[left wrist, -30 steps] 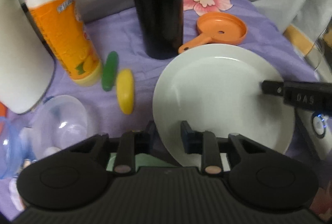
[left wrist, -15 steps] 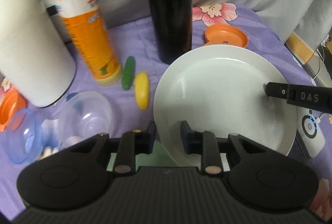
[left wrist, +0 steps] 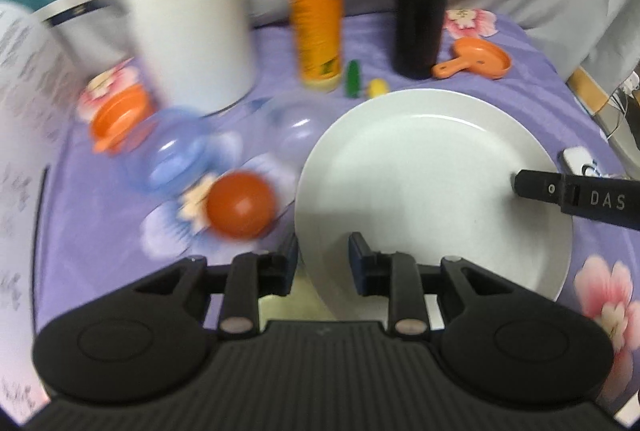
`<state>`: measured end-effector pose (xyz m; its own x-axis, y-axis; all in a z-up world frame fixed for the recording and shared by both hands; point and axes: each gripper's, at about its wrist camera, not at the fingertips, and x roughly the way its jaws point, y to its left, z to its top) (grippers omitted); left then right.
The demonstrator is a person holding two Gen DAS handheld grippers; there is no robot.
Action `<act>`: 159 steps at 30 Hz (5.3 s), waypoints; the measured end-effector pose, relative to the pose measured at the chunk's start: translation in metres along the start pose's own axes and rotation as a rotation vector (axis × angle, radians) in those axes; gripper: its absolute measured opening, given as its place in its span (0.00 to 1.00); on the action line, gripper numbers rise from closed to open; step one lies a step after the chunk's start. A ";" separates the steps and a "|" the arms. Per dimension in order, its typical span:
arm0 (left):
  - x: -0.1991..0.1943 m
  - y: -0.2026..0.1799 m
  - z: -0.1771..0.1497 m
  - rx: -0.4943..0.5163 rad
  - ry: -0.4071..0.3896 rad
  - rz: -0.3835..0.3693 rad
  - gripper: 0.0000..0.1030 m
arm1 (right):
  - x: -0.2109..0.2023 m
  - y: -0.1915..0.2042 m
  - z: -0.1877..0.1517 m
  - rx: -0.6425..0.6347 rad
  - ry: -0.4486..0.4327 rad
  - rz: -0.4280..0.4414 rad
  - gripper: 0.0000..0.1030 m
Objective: Organize plates and bowls
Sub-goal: 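Carry the white plate toward the booklet, lower it and open both grippers, then move both grippers over to the green square tray, then close both grippers on the rim of the green tray, then carry the green tray onto the white plate and open both grippers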
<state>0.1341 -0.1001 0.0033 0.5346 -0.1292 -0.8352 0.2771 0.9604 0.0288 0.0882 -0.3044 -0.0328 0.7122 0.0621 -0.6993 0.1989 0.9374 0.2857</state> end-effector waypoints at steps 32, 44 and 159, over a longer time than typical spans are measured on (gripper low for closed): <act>-0.057 0.211 -0.196 -0.265 0.049 0.152 0.29 | 0.003 0.239 -0.165 -0.317 0.311 0.135 0.22; -0.036 0.213 -0.201 -0.298 0.058 0.140 0.92 | 0.015 0.230 -0.171 -0.356 0.313 0.152 0.81; 0.079 -0.029 -0.028 0.015 0.040 -0.104 0.39 | 0.058 -0.003 -0.039 -0.133 0.000 0.031 0.26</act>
<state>0.1461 -0.1312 -0.0787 0.4698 -0.2178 -0.8555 0.3417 0.9384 -0.0513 0.1032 -0.2906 -0.0998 0.7164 0.0919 -0.6916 0.0858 0.9722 0.2179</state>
